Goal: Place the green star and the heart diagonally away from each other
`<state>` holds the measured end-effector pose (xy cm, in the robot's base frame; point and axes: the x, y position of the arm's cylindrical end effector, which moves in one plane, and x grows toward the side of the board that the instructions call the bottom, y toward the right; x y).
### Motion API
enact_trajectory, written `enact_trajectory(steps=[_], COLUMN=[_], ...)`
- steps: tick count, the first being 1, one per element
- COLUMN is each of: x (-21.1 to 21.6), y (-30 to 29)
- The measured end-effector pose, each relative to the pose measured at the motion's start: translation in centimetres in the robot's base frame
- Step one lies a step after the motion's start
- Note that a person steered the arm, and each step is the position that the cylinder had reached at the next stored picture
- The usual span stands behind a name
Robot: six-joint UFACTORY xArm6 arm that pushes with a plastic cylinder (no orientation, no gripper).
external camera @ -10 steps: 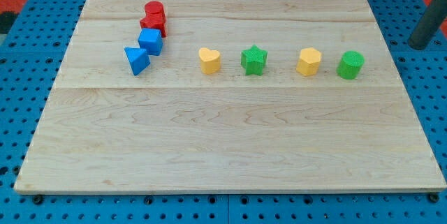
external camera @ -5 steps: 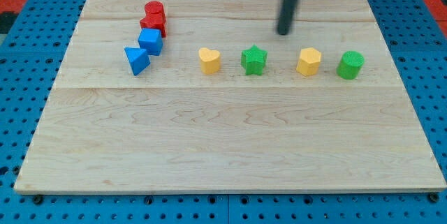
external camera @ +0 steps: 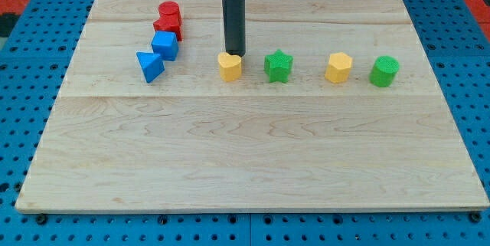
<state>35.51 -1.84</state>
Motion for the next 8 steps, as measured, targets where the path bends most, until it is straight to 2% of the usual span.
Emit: enact_trajectory(steps=[3,4,5,6,7,8], x=[0.0,0.5,5.4,7.0,1.9,-4.7], y=[0.0,5.0,4.8,-1.2,-1.6,1.8])
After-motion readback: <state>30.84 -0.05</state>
